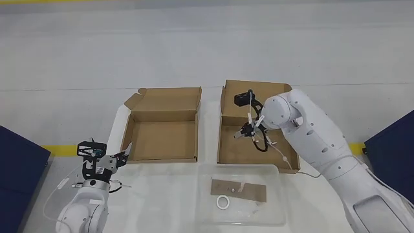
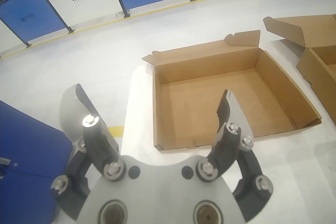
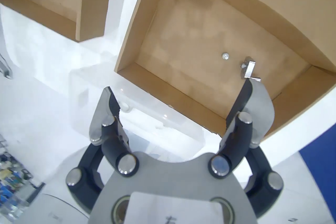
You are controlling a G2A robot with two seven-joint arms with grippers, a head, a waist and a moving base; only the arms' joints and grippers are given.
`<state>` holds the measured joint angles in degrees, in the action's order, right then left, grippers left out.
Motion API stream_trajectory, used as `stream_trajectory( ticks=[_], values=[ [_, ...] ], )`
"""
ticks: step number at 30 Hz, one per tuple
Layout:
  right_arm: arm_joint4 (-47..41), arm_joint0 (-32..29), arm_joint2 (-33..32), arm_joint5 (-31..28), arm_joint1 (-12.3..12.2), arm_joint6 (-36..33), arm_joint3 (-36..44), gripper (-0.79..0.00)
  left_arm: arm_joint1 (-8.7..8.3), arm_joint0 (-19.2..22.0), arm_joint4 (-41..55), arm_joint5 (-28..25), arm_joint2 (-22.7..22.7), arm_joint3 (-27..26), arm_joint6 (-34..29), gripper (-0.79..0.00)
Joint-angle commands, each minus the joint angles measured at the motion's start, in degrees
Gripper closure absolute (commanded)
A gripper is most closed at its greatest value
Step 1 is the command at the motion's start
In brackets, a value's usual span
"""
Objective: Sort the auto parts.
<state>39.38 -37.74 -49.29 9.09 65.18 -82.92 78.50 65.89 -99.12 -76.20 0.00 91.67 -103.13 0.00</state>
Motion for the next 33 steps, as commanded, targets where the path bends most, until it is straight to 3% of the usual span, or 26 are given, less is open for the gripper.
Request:
stream_trajectory(
  ticks=[1, 7, 16, 21, 30, 33],
  values=[
    [-0.51, 0.05, 0.02, 0.35, 0.04, 0.26, -0.38, -0.785, 0.00, 0.00, 0.00, 0.00, 0.00, 0.00, 0.00, -0.785],
    [-0.51, -0.25, 0.08, -0.38, 0.05, 1.28, 0.25, -0.785, 0.00, 0.00, 0.00, 0.00, 0.00, 0.00, 0.00, -0.785],
    [-6.64, -2.00, -3.42, -14.60, -1.53, -5.09, 12.59, -0.785, 0.00, 0.00, 0.00, 0.00, 0.00, 0.00, 0.00, -0.785],
    [-12.36, -3.72, -0.42, -23.43, -2.93, -5.09, 16.02, -0.785, 0.00, 0.00, 0.00, 0.00, 0.00, 0.00, 0.00, -0.785],
    [-12.36, -3.72, -0.42, -23.43, -2.93, -5.09, 16.02, -0.785, 0.00, 0.00, 0.00, 0.00, 0.00, 0.00, 0.00, -0.785],
    [-9.91, -3.98, 2.66, -25.38, -2.92, -5.09, 18.19, -0.785, 0.00, 0.00, 0.00, 0.00, 0.00, 0.00, 0.00, -0.785]
  ],
)
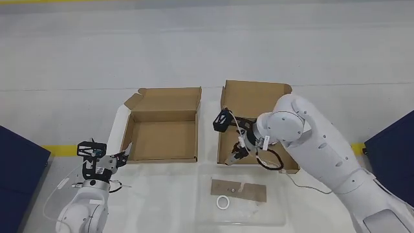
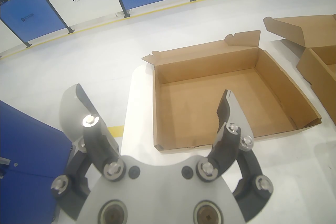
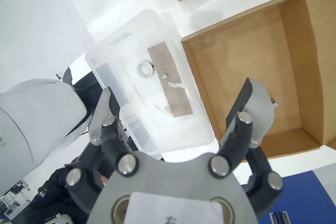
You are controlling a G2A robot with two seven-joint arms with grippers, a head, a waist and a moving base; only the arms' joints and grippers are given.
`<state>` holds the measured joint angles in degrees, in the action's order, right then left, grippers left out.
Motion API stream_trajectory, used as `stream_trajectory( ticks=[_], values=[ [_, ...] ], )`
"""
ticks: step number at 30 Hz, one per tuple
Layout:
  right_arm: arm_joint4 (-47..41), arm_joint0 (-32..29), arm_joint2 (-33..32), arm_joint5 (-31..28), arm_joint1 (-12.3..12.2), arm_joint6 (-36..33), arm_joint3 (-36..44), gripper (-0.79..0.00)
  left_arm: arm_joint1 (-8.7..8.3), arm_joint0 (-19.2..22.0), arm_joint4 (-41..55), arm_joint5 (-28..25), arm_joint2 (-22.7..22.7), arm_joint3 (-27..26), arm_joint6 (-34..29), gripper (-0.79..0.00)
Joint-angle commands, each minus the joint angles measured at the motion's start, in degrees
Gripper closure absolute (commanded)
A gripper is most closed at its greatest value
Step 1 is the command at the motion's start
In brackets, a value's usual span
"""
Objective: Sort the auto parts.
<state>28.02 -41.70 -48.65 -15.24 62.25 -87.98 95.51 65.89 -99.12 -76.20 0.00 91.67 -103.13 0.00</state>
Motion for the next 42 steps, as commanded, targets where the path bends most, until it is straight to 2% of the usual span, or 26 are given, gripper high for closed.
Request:
stream_trajectory(
  ticks=[1, 7, 14, 24, 31, 42],
  values=[
    [2.31, 0.47, 4.10, -1.05, -0.04, -0.02, 1.96, -0.785, 0.00, 0.00, 0.00, 0.00, 0.00, 0.00, 0.00, -0.785],
    [2.98, 8.00, 17.28, -1.04, -0.99, -0.02, 0.99, -0.785, 0.00, 0.00, 0.00, 0.00, 0.00, 0.00, 0.00, -0.785],
    [-3.56, 14.51, 25.79, -1.04, -1.43, -0.02, -0.77, -0.785, 0.00, 0.00, 0.00, 0.00, 0.00, 0.00, 0.00, -0.785],
    [-3.69, 14.75, 26.14, -1.04, -1.43, -0.02, -0.84, -0.785, 0.00, 0.00, 0.00, 0.00, 0.00, 0.00, 0.00, -0.785],
    [-0.30, 13.00, 30.18, -1.61, -0.57, 0.56, 1.82, -0.785, 0.00, 0.00, 0.00, 0.00, 0.00, 0.00, 0.00, -0.785],
    [0.15, 12.00, 34.26, 0.38, 0.62, -0.02, -0.49, -0.785, 0.00, 0.00, 0.00, 0.00, 0.00, 0.00, 0.00, -0.785]
  ],
)
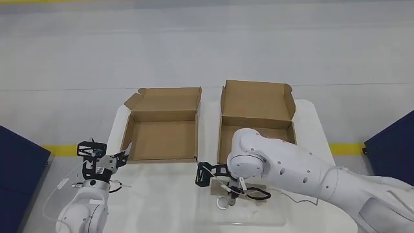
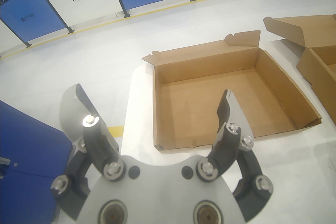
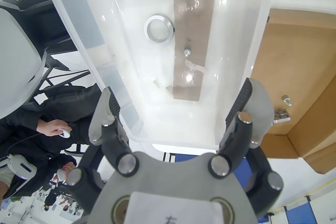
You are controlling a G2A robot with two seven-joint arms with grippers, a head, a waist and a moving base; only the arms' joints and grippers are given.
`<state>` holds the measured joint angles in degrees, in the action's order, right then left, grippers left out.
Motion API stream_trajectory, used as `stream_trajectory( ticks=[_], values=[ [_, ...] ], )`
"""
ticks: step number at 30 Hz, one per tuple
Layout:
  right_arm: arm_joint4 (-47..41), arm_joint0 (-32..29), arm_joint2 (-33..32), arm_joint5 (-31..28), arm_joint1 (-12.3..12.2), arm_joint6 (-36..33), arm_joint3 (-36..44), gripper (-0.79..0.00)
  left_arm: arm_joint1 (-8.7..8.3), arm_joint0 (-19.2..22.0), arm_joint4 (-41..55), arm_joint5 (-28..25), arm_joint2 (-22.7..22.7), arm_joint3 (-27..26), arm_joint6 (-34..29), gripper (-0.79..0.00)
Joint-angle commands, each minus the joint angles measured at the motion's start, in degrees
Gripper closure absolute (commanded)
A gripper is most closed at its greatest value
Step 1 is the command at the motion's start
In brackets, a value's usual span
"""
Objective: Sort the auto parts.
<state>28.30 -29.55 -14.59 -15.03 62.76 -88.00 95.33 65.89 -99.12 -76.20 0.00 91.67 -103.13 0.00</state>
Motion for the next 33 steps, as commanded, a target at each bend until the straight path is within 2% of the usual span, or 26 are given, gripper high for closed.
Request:
stream_trajectory(
  ticks=[1, 16, 19, 33],
  values=[
    [-0.21, -0.33, 0.41, 0.19, 0.23, 0.00, -0.61, -0.785, 0.00, 0.00, 0.00, 0.00, 0.00, 0.00, 0.00, -0.785],
    [-0.53, -1.10, 1.00, -0.56, 0.75, 0.00, -1.84, -0.785, 0.00, 0.00, 0.00, 0.00, 0.00, 0.00, 0.00, -0.785],
    [2.32, -2.41, 1.55, -0.11, 0.80, 2.40, -1.90, -0.785, 0.00, 0.00, 0.00, 0.00, 0.00, 0.00, 0.00, -0.785],
    [10.10, -6.01, 3.25, 2.20, 2.17, 5.31, -5.02, -0.785, 0.00, 0.00, 0.00, 0.00, 0.00, 0.00, 0.00, -0.785]
  ],
)
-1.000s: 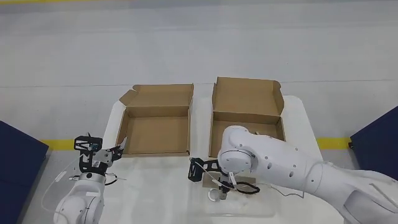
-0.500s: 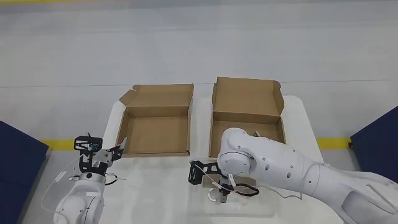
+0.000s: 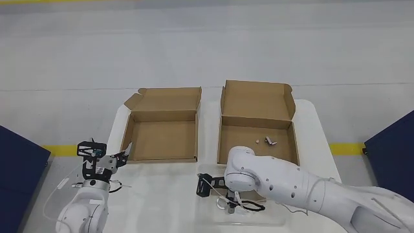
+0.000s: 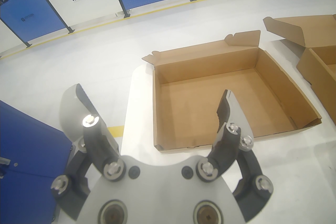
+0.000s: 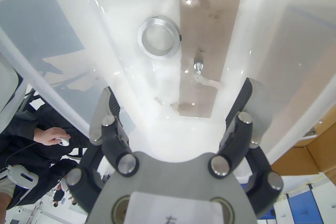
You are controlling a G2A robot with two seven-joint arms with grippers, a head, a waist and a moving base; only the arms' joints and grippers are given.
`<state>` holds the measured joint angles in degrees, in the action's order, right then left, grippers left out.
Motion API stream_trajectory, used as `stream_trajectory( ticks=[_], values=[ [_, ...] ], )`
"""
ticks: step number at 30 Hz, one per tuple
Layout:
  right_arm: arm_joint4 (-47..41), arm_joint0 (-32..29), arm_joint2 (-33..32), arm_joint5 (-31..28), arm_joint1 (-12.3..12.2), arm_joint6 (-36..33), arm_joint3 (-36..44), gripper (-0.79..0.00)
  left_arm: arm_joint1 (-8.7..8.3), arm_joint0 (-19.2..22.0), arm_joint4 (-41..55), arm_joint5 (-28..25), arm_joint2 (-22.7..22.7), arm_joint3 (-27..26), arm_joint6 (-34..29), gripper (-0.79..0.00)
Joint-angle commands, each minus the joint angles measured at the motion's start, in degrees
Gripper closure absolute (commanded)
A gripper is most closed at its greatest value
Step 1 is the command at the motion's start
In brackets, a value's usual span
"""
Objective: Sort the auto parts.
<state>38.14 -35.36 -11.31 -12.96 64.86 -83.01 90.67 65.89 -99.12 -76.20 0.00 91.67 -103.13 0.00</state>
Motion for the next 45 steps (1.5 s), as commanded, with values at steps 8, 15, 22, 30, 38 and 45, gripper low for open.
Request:
stream_trajectory(
  ticks=[8, 15, 22, 30, 38, 45],
  values=[
    [1.07, -0.68, -0.32, -0.12, 0.31, 1.28, -0.94, -0.785, 0.00, 0.00, 0.00, 0.00, 0.00, 0.00, 0.00, -0.785],
    [2.57, -2.08, -0.65, 1.35, 0.35, 4.15, -2.62, -0.785, 0.00, 0.00, 0.00, 0.00, 0.00, 0.00, 0.00, -0.785],
    [3.09, -2.88, -1.82, 2.58, 0.33, 5.56, -3.12, -0.785, 0.00, 0.00, 0.00, 0.00, 0.00, 0.00, 0.00, -0.785],
    [4.95, -3.64, -2.08, 3.00, 0.16, 6.86, -3.34, -0.785, 0.00, 0.00, 0.00, 0.00, 0.00, 0.00, 0.00, -0.785],
    [7.05, -4.85, -4.09, 3.34, -0.76, 5.25, -1.42, -0.785, 0.00, 0.00, 0.00, 0.00, 0.00, 0.00, 0.00, -0.785],
    [7.69, -6.12, -5.58, 2.79, -1.27, 4.34, -0.61, -0.471, 0.00, 0.00, 0.00, 0.00, 0.00, 0.00, 0.00, -0.785]
  ],
)
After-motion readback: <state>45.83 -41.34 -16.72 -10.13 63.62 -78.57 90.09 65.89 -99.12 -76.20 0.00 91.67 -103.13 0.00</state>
